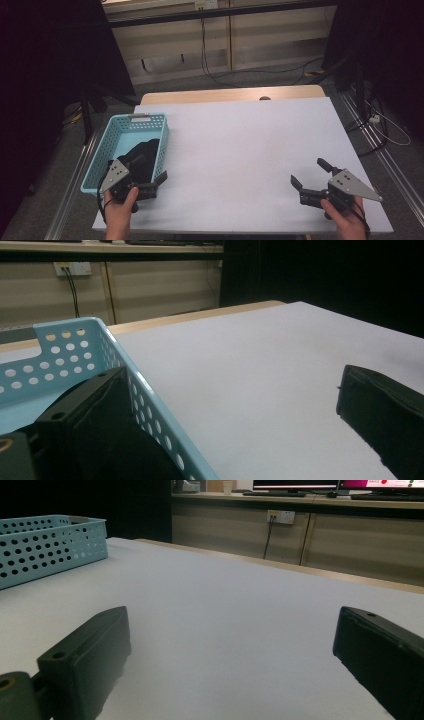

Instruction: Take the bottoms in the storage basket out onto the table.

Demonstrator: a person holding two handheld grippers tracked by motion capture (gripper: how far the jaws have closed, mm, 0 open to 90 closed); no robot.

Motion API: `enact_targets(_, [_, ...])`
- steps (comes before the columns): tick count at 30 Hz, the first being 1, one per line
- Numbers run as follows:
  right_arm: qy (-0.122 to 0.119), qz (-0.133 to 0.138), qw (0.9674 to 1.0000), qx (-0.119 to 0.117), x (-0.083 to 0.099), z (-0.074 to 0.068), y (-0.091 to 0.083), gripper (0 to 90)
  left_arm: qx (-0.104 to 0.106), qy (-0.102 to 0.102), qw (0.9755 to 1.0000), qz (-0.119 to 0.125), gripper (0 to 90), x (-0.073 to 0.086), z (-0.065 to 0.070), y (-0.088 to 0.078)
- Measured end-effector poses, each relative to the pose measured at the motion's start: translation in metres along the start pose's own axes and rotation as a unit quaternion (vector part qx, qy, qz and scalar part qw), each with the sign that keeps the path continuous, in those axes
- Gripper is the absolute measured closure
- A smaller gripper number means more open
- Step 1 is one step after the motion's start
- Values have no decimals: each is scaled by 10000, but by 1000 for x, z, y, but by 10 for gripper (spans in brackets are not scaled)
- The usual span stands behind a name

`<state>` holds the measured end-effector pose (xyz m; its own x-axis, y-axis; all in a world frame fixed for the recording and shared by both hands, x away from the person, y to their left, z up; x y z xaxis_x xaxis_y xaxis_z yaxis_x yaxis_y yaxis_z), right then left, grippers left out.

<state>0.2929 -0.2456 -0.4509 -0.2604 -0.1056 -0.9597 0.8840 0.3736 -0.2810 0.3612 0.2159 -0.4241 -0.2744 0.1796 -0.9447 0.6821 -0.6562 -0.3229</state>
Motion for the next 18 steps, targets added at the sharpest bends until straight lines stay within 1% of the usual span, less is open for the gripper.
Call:
enact_targets(3, [-66,-20,10000,-36,0,-3,1,16,2,-8,10000,15,15,-1,0,0])
enact_targets(8, [-87,-23,9999,-49,0,-3,0,16,8,1,10000,16,15,-1,1,0])
enact_targets(10, [-62,-23,10000,-38,0,-2,0,16,19,-5,10000,6,15,-2,2,1])
enact_targets(11, [-44,-12,10000,-26,0,-1,0,16,30,39,10000,-4,15,-4,2,1])
enact_targets(14, [-34,0,10000,-12,0,1,-1,17,19,70,10000,10,15,-6,1,1])
enact_targets(16, [5,-33,10000,10,1,2,-1,16,32,25,10000,79,15,-10,1,1])
enact_targets(18, [46,-16,10000,11,1,2,0,16,21,57,9999,101,16,-14,0,0])
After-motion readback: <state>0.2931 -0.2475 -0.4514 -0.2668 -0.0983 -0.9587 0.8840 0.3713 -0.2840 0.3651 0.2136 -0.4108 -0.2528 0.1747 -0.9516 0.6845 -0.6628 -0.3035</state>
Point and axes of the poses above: each handheld gripper's, and its own axes: y roughly forward along the jaws, x roughly out of its underside, z roughly to its right, the point moved 6 cm from there along y, roughly forward along the jaws, and after that the axes turned 6 degrees about -z, right-handed, at the moved point
